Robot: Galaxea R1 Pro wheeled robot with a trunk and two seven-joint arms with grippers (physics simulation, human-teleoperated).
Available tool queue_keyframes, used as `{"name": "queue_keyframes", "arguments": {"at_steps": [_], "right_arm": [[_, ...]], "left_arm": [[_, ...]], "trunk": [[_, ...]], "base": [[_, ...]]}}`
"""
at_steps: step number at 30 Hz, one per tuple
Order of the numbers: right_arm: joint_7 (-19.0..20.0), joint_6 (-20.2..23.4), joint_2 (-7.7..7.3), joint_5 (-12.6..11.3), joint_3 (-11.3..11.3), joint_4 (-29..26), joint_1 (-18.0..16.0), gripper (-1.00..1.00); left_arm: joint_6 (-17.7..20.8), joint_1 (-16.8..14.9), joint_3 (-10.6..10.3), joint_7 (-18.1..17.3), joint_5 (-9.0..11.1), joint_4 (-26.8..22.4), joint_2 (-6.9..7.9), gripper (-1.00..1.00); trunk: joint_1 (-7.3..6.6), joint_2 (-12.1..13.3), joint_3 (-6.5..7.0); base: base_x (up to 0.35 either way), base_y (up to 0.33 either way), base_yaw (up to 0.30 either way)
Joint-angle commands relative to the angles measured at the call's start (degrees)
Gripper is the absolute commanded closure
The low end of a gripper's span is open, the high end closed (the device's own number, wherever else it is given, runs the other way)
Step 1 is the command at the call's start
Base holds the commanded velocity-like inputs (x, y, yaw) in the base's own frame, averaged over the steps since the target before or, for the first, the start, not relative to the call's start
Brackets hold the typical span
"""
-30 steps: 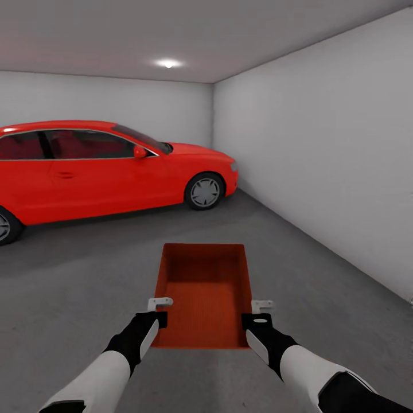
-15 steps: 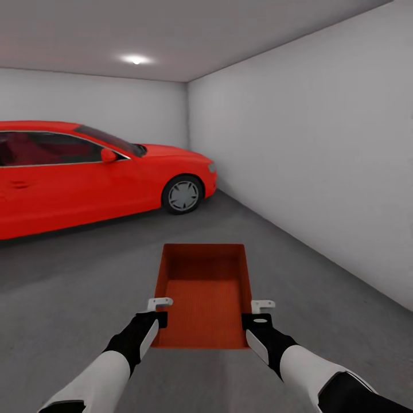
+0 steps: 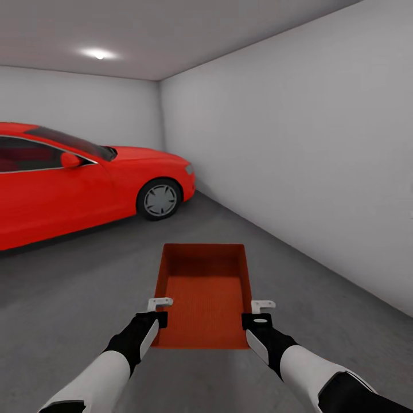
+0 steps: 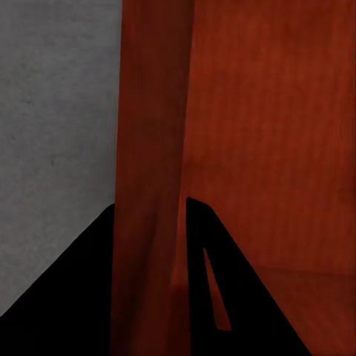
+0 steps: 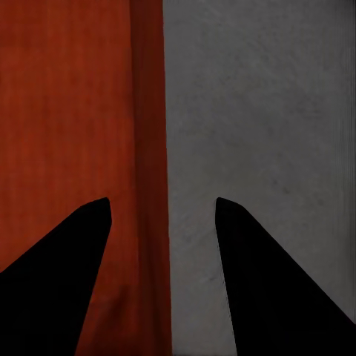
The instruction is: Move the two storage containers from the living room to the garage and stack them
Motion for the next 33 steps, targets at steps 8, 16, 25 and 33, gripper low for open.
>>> {"name": "queue_keyframes", "arguments": {"at_steps": [8, 16, 25, 33], "right_arm": [[-0.1, 0.4, -0.07, 0.4, -1.3, -1.7, -0.1, 1.0], [-0.1, 0.4, -0.08, 0.4, -1.3, -1.7, -0.1, 1.0], [-0.1, 0.4, -0.08, 0.4, -1.3, -1.7, -0.1, 1.0], [-0.1, 0.4, -0.03, 0.4, -1.3, -1.7, -0.1, 1.0]], "left_arm": [[0.6, 0.0, 0.6, 0.3, -1.8, -0.1, 0.51, 1.0], [0.6, 0.0, 0.5, 0.3, -1.8, -0.1, 0.51, 1.0], [0.6, 0.0, 0.5, 0.3, -1.8, -0.1, 0.51, 1.0], [0.6, 0.0, 0.5, 0.3, -1.8, -0.1, 0.51, 1.0]], "trunk": [[0.07, -0.1, -0.13], [0.07, -0.1, -0.13], [0.07, -0.1, -0.13], [0.07, -0.1, -0.13]], "base": [[0.321, 0.0, -0.244], [0.321, 0.0, -0.244], [0.321, 0.0, -0.244], [0.321, 0.0, -0.244]]}}
